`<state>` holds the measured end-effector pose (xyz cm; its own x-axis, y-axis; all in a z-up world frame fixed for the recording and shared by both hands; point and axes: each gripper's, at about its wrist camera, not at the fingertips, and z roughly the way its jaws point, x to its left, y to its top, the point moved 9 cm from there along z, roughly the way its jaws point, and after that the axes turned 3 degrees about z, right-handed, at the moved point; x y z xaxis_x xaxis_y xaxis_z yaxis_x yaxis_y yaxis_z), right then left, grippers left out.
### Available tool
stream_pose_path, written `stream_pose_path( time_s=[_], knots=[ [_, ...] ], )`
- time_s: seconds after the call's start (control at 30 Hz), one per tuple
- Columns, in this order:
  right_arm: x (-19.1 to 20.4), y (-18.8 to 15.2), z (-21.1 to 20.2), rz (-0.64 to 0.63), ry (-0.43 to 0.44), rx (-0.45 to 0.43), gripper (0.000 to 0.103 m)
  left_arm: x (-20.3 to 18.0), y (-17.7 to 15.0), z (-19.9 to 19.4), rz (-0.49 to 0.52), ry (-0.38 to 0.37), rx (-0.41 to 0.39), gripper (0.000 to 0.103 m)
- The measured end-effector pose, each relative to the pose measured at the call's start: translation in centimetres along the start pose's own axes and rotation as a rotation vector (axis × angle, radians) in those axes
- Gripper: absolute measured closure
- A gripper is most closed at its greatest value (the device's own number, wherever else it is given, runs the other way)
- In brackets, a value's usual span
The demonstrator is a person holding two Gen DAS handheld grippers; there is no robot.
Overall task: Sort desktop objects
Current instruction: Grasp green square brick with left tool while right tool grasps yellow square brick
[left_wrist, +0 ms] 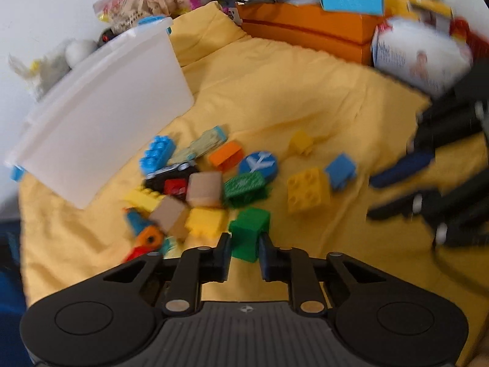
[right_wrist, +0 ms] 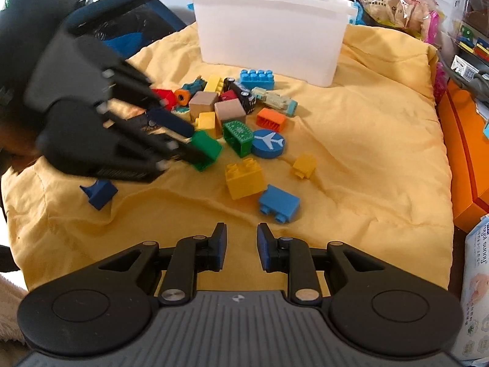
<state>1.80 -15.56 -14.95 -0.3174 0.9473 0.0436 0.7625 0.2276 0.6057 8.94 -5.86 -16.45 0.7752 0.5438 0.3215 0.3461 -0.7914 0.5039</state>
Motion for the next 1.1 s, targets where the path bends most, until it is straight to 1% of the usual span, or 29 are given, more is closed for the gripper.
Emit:
stream_pose_path(
  time_s=[0.07, 0.1, 0.17, 0.27, 0.3, 0.37, 0.4, 0.43, 0.5, 0.53, 0.6, 0.63, 0.7, 0.77, 0.83, 0.87, 0.9, 0.93, 1.0, 1.1],
  knots=[
    [0.2, 0.2, 0.2, -0.003, 0.003, 0.000, 0.077, 0.2, -0.7, -0.3, 0.077, 0.073, 0.016, 0.082],
    [0.4, 0.2, 0.3, -0.006, 0.008, 0.001, 0.077, 0.2, -1.1, -0.3, 0.096, 0.086, 0.028, 0.082],
    [0.8, 0.2, 0.4, -0.019, 0.016, 0.005, 0.077, -0.4, -1.6, -0.4, 0.109, 0.078, 0.033, 0.082],
    [1.1, 0.3, 0.5, -0.028, 0.021, 0.008, 0.077, -2.2, -1.9, -1.2, 0.092, 0.006, 0.008, 0.080],
    [1.0, 0.4, 0.5, -0.029, 0.020, 0.008, 0.076, -2.9, -2.1, -1.6, 0.069, -0.035, 0.004, 0.075],
    [0.9, 0.6, 0.3, -0.027, 0.016, 0.003, 0.076, -3.7, -2.5, -2.2, 0.036, -0.079, -0.005, 0.073],
    [0.8, 0.8, 0.2, -0.025, 0.014, -0.002, 0.074, -4.0, -2.8, -2.6, 0.008, -0.101, -0.006, 0.073],
    [0.7, 1.0, 0.0, -0.021, 0.012, -0.008, 0.074, -4.0, -3.2, -3.1, -0.026, -0.116, -0.012, 0.071],
    [0.5, 1.4, -0.3, -0.016, 0.011, -0.023, 0.070, -3.5, -3.5, -4.0, -0.091, -0.126, -0.031, 0.070],
    [0.4, 1.8, -0.4, -0.020, 0.012, -0.032, 0.070, -3.0, -3.5, -4.5, -0.140, -0.131, -0.047, 0.069],
    [0.4, 2.7, -0.3, -0.052, 0.001, -0.049, 0.067, -1.9, -3.2, -4.8, -0.223, -0.133, -0.063, 0.065],
    [0.4, 3.1, 0.0, -0.075, -0.014, -0.053, 0.065, -1.4, -2.8, -4.6, -0.267, -0.135, -0.068, 0.064],
    [0.5, 3.6, 1.1, -0.122, -0.035, -0.034, 0.046, -0.9, -2.2, -4.2, -0.328, -0.139, -0.073, 0.064],
    [0.6, 4.0, 1.9, -0.126, -0.024, -0.038, 0.044, -0.9, -1.7, -4.0, -0.375, -0.145, -0.079, 0.064],
    [0.7, 4.4, 2.7, -0.134, -0.009, -0.041, 0.044, -0.9, -1.6, -3.8, -0.412, -0.145, -0.086, 0.059],
    [0.7, 4.4, 3.2, -0.148, -0.017, -0.034, 0.051, -1.0, -1.7, -3.8, -0.423, -0.143, -0.084, 0.059],
    [0.7, 4.3, 3.6, -0.164, -0.031, -0.008, 0.067, -1.1, -1.9, -3.8, -0.430, -0.139, -0.079, 0.059],
    [0.7, 4.2, 3.6, -0.161, -0.041, 0.006, 0.068, -1.2, -2.1, -3.6, -0.437, -0.136, -0.070, 0.059],
    [0.5, 4.1, 2.5, -0.134, -0.038, -0.014, 0.068, -1.3, -2.2, -3.2, -0.449, -0.130, -0.056, 0.059],
    [0.4, 3.4, 0.7, -0.133, -0.043, -0.025, 0.068, -1.1, -2.4, -2.0, -0.482, -0.123, -0.024, 0.059]
  ],
)
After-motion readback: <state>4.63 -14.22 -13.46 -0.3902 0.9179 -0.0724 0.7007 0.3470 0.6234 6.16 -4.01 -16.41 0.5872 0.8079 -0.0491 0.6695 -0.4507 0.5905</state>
